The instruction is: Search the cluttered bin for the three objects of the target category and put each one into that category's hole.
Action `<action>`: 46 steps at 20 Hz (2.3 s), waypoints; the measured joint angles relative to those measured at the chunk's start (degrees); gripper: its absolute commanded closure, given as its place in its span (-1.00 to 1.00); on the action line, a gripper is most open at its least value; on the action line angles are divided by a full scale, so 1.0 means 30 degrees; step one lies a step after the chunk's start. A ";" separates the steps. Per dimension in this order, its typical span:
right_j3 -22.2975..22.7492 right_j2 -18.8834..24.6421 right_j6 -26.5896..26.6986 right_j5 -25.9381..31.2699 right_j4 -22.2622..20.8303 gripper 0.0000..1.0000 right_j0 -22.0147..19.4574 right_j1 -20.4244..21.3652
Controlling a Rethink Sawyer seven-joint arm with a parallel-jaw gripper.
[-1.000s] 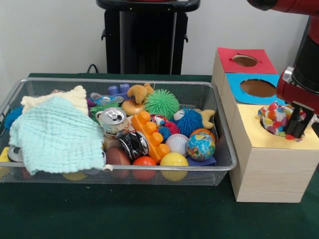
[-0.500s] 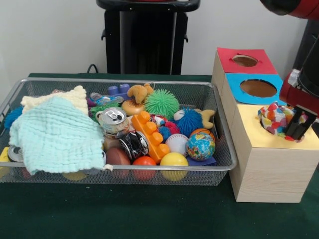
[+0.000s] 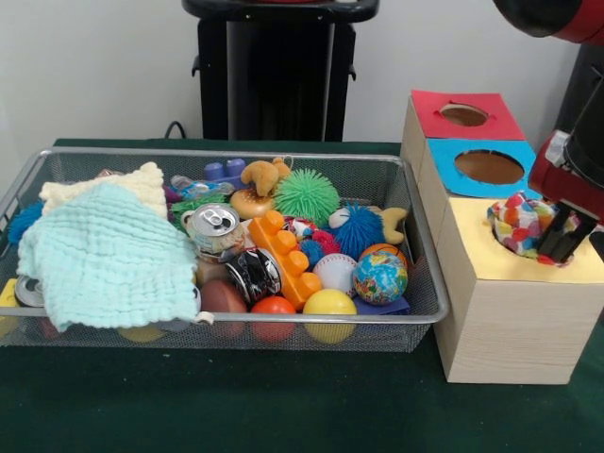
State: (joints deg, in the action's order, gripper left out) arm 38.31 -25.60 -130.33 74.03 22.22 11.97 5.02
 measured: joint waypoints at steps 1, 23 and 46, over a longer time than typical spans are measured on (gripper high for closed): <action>-0.0022 0.0000 0.0000 0.0099 0.0004 1.00 -0.0020 -0.0016; 0.2098 0.2371 0.0004 -0.1631 0.0138 1.00 -0.0860 -0.0161; 0.5878 0.5705 0.0004 -0.5768 -0.2193 1.00 -0.1891 0.2188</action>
State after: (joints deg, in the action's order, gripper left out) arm 55.95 -8.48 -130.32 56.72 15.64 6.30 11.58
